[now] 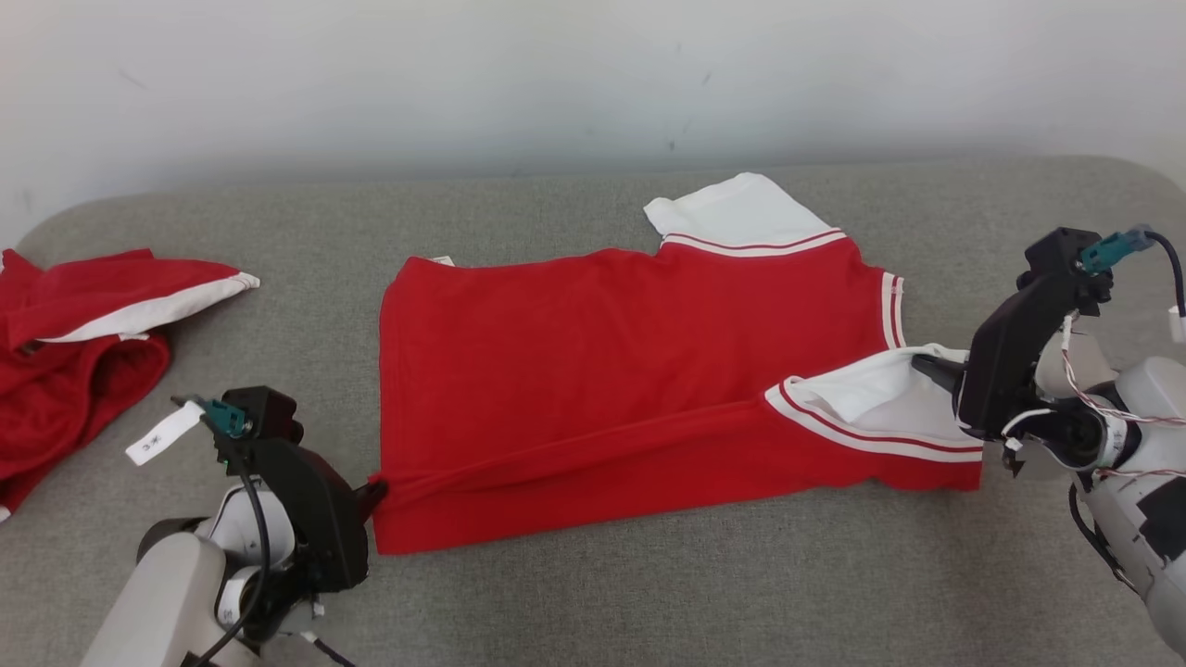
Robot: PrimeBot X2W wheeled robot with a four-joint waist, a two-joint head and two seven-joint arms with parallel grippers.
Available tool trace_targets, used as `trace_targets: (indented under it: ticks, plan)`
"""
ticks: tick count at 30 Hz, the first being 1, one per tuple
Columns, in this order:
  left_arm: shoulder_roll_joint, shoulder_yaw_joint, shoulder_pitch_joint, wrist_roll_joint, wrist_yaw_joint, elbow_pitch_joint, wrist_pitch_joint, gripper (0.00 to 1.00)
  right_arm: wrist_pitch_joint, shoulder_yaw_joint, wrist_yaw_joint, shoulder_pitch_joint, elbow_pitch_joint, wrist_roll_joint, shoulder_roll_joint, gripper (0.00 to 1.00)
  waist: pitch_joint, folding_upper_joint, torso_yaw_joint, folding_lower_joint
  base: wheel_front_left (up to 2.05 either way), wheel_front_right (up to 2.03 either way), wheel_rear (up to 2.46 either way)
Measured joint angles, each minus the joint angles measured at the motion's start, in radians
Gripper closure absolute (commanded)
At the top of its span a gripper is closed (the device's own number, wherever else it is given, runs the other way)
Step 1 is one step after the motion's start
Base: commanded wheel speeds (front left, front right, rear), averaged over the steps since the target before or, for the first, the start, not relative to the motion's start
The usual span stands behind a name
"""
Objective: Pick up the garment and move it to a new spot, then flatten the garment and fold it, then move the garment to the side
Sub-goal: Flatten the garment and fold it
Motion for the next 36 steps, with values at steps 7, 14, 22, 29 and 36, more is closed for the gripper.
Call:
trace_targets:
  ticks: [7, 14, 22, 29, 36]
  plan:
    - [-0.027, 0.005, -0.071, -0.007, 0.000, 0.075, 0.005, 1.00, -0.010, 0.016, -0.004, -0.074, 0.108, -0.019, 0.053, 1.00, 0.041, 0.0000, 0.001, 0.0000, 0.00, 0.00, 0.00]
    - [-0.051, -0.009, -0.146, -0.002, -0.007, 0.169, -0.016, 1.00, -0.043, 0.058, 0.020, -0.153, 0.224, -0.078, 0.072, 1.00, 0.074, 0.0001, 0.001, 0.0000, 0.00, 0.00, 0.00]
    - [-0.067, -0.014, -0.188, 0.016, -0.007, 0.256, -0.085, 0.00, -0.103, 0.065, 0.062, -0.180, 0.321, -0.087, 0.110, 0.00, 0.060, 0.0000, 0.002, -0.0001, 0.00, 0.00, 0.00]
    - [-0.064, -0.007, -0.190, 0.020, -0.007, 0.294, -0.167, 0.00, -0.174, 0.038, 0.091, -0.183, 0.375, -0.070, 0.118, 0.00, 0.018, 0.0000, 0.001, -0.0002, 0.00, 0.00, 0.00]
    - [-0.012, -0.001, -0.074, 0.081, 0.009, 0.205, -0.349, 0.00, -0.283, 0.057, 0.116, -0.063, 0.346, -0.078, 0.090, 0.00, -0.038, -0.0001, -0.005, -0.0003, 0.00, 0.00, 0.00]
